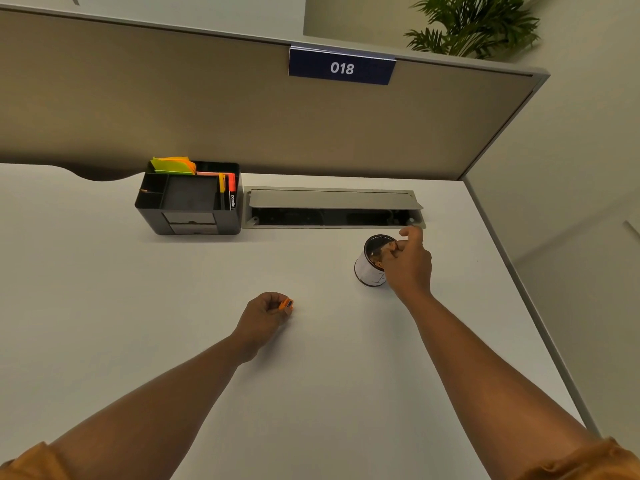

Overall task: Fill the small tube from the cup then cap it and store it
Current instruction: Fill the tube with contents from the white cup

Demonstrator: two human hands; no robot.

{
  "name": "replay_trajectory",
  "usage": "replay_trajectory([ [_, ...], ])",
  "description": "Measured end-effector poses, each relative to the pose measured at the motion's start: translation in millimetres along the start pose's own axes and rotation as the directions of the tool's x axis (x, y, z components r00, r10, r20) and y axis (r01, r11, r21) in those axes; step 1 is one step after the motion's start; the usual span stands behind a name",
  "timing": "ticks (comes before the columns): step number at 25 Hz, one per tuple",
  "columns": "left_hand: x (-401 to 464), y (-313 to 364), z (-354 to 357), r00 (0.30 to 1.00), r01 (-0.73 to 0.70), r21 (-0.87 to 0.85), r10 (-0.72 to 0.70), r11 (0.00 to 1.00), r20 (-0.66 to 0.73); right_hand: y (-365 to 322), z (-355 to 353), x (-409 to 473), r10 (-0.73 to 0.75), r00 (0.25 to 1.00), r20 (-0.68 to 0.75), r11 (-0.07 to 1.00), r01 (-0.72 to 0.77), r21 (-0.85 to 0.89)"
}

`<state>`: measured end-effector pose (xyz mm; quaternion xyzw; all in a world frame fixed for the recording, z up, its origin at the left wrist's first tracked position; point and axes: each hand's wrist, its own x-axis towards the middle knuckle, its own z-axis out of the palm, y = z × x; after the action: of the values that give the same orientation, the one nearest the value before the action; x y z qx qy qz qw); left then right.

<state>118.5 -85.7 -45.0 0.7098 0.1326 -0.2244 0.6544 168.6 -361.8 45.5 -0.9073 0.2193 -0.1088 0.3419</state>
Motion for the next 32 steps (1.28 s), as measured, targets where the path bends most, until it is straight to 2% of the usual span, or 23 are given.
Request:
replay_trajectory([
  [4,0,-1,-1,1.0,0.007,-0.016,-0.007,1.0,0.007,-1,-1,-5,-0.143,0.987,-0.071,0.989,0.141,-0.035],
  [7,0,-1,-1,1.0,0.005,-0.006,-0.005,1.0,0.003,4,-1,-6,-0.2,0.979,-0.051,0.979,0.197,-0.051],
  [14,-1,0,-1,1.0,0.003,-0.003,-0.003,1.0,0.0,10,1,-3,-0.21,0.977,-0.031,0.977,0.209,-0.045],
  [18,-1,1,0,1.0,0.002,0.008,-0.002,1.0,0.0,8,1,-5,-0.159,0.985,-0.074,0.987,0.161,0.018],
  [21,-2,0,0,1.0,0.001,0.007,-0.001,1.0,0.002,11,1,-4,-0.215,0.974,-0.074,0.976,0.216,-0.001],
  [25,-1,0,-1,1.0,0.002,0.009,-0.002,1.0,0.002,13,1,-6,-0.178,0.979,-0.096,0.982,0.183,0.046],
  [28,-1,0,-1,1.0,0.004,0.014,-0.004,1.0,-0.002,16,2,-5,-0.221,0.972,-0.084,0.975,0.223,0.017],
  [32,-2,1,-1,1.0,0.004,-0.001,-0.004,1.0,0.008,16,2,-4,-0.181,0.978,-0.102,0.981,0.187,0.046],
])
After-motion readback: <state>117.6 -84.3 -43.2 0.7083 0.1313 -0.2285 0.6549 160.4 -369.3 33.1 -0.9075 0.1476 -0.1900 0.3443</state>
